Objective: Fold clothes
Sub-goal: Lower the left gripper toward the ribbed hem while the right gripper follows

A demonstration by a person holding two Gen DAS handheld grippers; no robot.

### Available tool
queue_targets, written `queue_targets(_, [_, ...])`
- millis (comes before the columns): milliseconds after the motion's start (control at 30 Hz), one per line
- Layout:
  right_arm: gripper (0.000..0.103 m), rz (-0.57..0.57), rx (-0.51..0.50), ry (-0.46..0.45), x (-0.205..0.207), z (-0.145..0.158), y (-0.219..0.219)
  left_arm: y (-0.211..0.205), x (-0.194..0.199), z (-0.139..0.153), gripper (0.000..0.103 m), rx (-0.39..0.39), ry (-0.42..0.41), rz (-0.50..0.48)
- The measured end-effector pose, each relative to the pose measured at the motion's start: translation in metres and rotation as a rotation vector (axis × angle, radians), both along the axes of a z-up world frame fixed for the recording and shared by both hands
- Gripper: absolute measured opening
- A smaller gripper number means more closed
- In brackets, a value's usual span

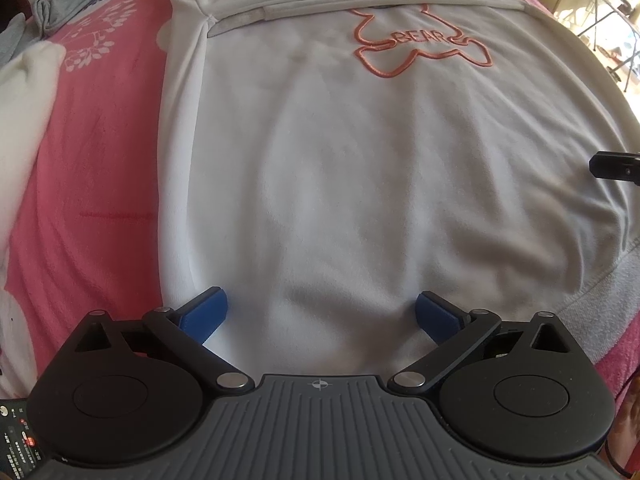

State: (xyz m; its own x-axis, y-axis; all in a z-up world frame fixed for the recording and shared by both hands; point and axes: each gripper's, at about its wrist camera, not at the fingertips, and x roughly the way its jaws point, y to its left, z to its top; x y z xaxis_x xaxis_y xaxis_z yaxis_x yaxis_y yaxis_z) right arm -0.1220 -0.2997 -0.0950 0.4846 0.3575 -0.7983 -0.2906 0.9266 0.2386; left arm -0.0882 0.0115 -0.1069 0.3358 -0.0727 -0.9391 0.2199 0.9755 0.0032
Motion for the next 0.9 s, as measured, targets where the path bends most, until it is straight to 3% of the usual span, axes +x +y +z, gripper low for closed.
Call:
queue_targets(433, [0.013,0.007,0.009,0.011,-0.001,-0.002,0.003,-0.007,-0.009,0.0,0.103,-0.001,-0.006,0.028])
queue_targets(567, [0.013,0.032,0.032,0.025,-0.003,-0.003,0.007,-0.005,-0.026,0.004,0.103,-0.053,-0.016,0.004])
queue_targets(700, [0.013,0.082,0.081,0.054,-0.006,-0.004,0.013,0.023,-0.043,0.009,0.103,-0.145,-0.011,-0.042])
queue_targets(900, [0.013,0.121,0.101,0.088,-0.008,-0.009,0.02,0.046,-0.067,0.015,0.103,-0.189,-0.006,-0.123])
